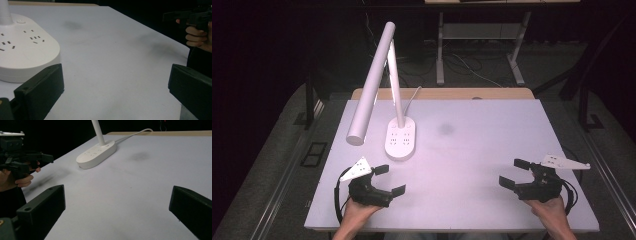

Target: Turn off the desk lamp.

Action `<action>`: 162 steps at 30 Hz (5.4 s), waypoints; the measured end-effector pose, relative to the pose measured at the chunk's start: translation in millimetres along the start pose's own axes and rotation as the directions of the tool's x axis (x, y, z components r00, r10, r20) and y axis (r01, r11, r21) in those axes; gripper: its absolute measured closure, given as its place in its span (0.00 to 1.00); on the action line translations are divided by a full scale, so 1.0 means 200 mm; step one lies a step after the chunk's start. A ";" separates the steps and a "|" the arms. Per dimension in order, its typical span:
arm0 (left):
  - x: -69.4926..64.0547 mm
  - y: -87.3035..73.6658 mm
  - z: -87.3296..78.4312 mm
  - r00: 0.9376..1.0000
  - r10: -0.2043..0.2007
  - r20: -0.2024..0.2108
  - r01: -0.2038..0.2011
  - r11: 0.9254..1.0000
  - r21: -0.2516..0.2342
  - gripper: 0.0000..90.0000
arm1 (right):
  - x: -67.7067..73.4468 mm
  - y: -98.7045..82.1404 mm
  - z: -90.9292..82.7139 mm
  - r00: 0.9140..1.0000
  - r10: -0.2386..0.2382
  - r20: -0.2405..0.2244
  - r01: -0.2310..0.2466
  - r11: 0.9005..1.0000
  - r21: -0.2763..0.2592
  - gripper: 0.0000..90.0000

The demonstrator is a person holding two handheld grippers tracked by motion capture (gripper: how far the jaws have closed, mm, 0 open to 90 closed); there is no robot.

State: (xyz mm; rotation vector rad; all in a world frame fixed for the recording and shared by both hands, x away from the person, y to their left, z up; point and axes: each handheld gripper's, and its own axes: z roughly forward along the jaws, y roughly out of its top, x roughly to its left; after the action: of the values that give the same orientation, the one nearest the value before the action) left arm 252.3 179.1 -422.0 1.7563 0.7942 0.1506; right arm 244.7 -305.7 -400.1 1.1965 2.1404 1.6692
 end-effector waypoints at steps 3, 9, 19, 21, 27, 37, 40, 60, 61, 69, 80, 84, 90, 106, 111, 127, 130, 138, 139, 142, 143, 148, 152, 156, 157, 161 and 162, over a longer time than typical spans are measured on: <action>0.00 0.00 0.00 1.000 0.000 -0.001 0.000 1.000 -0.002 0.00 | 0.00 0.00 0.00 1.000 0.002 -0.002 -0.002 1.000 -0.002 0.01; 0.00 0.00 0.00 1.000 0.001 -0.001 -0.001 1.000 0.000 0.00 | 0.00 0.00 0.00 1.000 0.006 -0.006 -0.006 1.000 0.003 0.01; 0.00 0.00 0.00 1.000 0.001 -0.004 -0.001 1.000 0.001 0.00 | 0.02 0.01 0.01 1.000 -0.008 -0.006 0.008 1.000 0.013 0.01; 0.00 0.00 0.00 1.000 -0.001 -0.005 0.001 1.000 -0.001 0.00 | 0.03 0.01 0.01 1.000 -0.007 -0.002 0.007 1.000 0.009 0.01; 0.00 0.00 0.00 1.000 -0.003 -0.010 0.003 1.000 -0.006 0.00 | 0.03 0.02 0.00 1.000 -0.008 0.002 0.008 1.000 0.017 0.01; 0.00 0.00 0.00 1.000 -0.001 -0.011 0.001 1.000 -0.005 0.00 | 0.03 0.08 0.02 0.999 -0.033 -0.008 0.034 0.997 0.075 0.01; 0.00 0.00 0.00 1.000 -0.001 -0.010 0.001 1.000 -0.010 0.00 | 0.04 0.10 0.03 0.999 -0.042 -0.012 0.043 0.995 0.091 0.01; 0.00 -0.01 -0.01 1.000 -0.004 -0.010 0.004 1.000 -0.006 0.00 | 0.08 0.33 0.20 0.991 -0.120 -0.066 0.130 0.974 0.183 0.01; 0.00 -0.01 -0.01 1.000 -0.004 -0.010 0.004 1.000 -0.004 0.00 | 0.08 0.34 0.22 0.990 -0.122 -0.067 0.132 0.974 0.186 0.01; 0.01 -0.01 -0.01 1.000 -0.002 -0.010 0.002 1.000 -0.011 0.00 | 0.10 0.44 0.31 0.985 -0.144 -0.090 0.160 0.967 0.200 0.01; 0.01 0.00 -0.01 1.000 -0.006 -0.009 0.006 1.000 -0.013 0.00 | 0.11 0.53 0.44 0.980 -0.166 -0.107 0.186 0.956 0.225 0.01; 0.01 0.00 -0.02 1.000 -0.007 -0.013 0.007 1.000 -0.017 0.00 | 0.13 0.57 0.49 0.978 -0.182 -0.101 0.202 0.950 0.240 0.01; 0.01 0.00 -0.02 1.000 -0.006 -0.012 0.006 1.000 -0.016 0.00 | 0.14 0.62 0.56 0.977 -0.184 -0.109 0.206 0.948 0.245 0.01; 0.02 0.00 -0.03 1.000 -0.014 -0.010 0.014 1.000 -0.024 0.00 | 0.14 0.73 0.79 0.975 -0.184 -0.122 0.213 0.931 0.296 0.01; 0.02 0.00 -0.04 1.000 -0.021 -0.010 0.021 0.999 -0.028 0.00 | 0.14 0.75 0.87 0.975 -0.183 -0.128 0.214 0.927 0.307 0.01; 0.03 0.00 -0.05 1.000 -0.020 -0.007 0.020 0.999 -0.035 0.00 | 0.16 0.87 1.09 0.970 -0.191 -0.147 0.230 0.916 0.329 0.01; 0.03 0.00 -0.05 1.000 -0.020 -0.008 0.019 0.999 -0.034 0.00 | 0.16 0.89 1.14 0.970 -0.190 -0.151 0.231 0.914 0.333 0.01; 0.03 0.00 -0.05 1.000 -0.017 -0.004 0.016 0.999 -0.040 0.00 | 0.16 0.94 1.26 0.972 -0.185 -0.143 0.224 0.912 0.343 0.01; 0.03 0.00 -0.05 1.000 -0.014 -0.004 0.014 0.999 -0.036 0.00 | 0.16 0.95 1.27 0.972 -0.184 -0.144 0.223 0.913 0.342 0.01; 0.03 0.00 -0.06 1.000 -0.019 -0.004 0.018 0.999 -0.041 0.00 | 0.15 0.95 1.31 0.973 -0.185 -0.137 0.223 0.908 0.354 0.01; 0.03 0.00 -0.06 1.000 -0.019 -0.004 0.019 0.999 -0.042 0.00 | 0.15 0.95 1.33 0.974 -0.182 -0.132 0.218 0.907 0.359 0.01; 0.03 0.00 -0.06 1.000 -0.016 -0.003 0.016 0.999 -0.044 0.00 | 0.13 0.94 1.38 0.978 -0.160 -0.131 0.197 0.915 0.351 0.15; 0.03 0.00 -0.06 1.000 -0.012 -0.002 0.012 0.999 -0.043 0.00 | 0.11 0.91 1.42 0.977 -0.172 -0.125 0.206 0.912 0.355 0.26; 0.03 0.00 -0.06 1.000 -0.016 -0.001 0.016 0.999 -0.044 0.00 | 0.10 0.89 1.47 0.978 -0.177 -0.113 0.207 0.909 0.362 0.34; 0.03 0.00 -0.06 1.000 -0.017 0.000 0.017 0.999 -0.044 0.00 | 0.10 0.88 1.48 0.978 -0.174 -0.112 0.203 0.911 0.359 0.35; 0.03 0.00 -0.06 1.000 -0.015 0.001 0.015 0.999 -0.046 0.00 | 0.08 0.86 1.51 0.980 -0.170 -0.104 0.197 0.911 0.362 0.44; 0.03 0.00 -0.06 1.000 -0.012 0.001 0.012 0.999 -0.045 0.00 | 0.08 0.86 1.52 0.981 -0.166 -0.101 0.192 0.912 0.362 0.48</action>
State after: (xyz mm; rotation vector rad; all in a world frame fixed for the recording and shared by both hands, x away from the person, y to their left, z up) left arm 251.4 193.2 -419.1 1.7091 0.7946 0.1583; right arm 491.9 -63.4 -352.9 0.9949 2.6031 1.2836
